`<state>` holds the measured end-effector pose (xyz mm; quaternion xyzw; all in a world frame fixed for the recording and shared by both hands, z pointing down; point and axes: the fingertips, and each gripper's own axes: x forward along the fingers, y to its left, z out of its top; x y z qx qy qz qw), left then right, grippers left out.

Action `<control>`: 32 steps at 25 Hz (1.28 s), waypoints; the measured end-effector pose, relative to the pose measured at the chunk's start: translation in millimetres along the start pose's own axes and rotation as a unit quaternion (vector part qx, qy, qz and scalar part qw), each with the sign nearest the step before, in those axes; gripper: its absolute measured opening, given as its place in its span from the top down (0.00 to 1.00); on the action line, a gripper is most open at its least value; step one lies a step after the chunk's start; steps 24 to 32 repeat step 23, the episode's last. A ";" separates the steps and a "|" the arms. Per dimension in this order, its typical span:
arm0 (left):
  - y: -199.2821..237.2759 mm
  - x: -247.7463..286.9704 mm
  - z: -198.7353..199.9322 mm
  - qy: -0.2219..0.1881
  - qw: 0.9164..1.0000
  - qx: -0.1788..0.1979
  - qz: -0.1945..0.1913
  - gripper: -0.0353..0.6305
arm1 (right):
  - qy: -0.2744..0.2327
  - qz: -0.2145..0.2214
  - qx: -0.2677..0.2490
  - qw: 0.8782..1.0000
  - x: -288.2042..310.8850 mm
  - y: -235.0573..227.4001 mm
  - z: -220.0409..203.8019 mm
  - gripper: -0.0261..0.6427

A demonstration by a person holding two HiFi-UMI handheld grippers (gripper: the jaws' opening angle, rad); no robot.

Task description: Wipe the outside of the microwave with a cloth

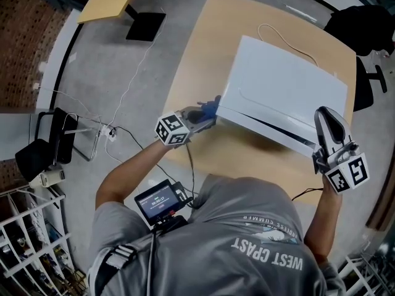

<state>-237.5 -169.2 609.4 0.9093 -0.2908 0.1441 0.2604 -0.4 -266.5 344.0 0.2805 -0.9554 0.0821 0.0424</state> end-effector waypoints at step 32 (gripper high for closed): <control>-5.5 -2.6 -39.3 0.031 0.999 -0.018 0.008 0.83 | 0.008 -0.018 -0.005 1.000 -9.4 5.4 -6.2 0.89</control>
